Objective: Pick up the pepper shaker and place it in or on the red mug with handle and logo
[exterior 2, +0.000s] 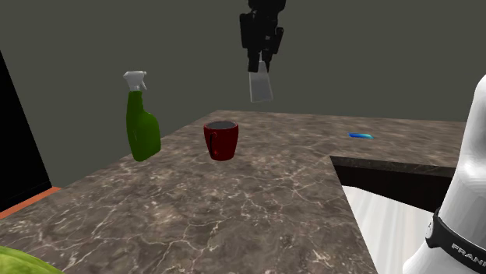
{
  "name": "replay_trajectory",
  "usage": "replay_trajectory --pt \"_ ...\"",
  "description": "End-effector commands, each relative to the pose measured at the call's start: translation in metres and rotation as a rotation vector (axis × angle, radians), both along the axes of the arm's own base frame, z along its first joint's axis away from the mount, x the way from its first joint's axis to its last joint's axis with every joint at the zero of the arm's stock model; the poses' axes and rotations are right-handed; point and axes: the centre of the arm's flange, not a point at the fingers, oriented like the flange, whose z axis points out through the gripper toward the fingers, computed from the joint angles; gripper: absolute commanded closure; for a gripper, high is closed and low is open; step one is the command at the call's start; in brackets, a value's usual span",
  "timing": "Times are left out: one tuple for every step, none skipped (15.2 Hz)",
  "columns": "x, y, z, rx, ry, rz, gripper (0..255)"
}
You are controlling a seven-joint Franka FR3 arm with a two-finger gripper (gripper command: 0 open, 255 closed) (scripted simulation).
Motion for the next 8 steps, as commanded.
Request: replay_trajectory --pt "0.023 0.003 0.002 0.0 0.001 0.0 255" --pt "0.036 0.006 0.004 0.0 0.001 0.0 255" --pt "0.048 0.008 0.006 0.0 0.001 0.0 255" --pt "0.061 0.011 0.008 0.0 0.001 0.0 255" --pt "0.074 0.013 0.009 0.0 0.001 0.0 255" --pt "0.087 0.016 0.011 0.0 0.001 0.0 255" --pt "0.1 0.018 0.013 0.0 0.001 0.0 255" --pt "0.115 0.021 0.015 0.0 0.001 0.0 255"
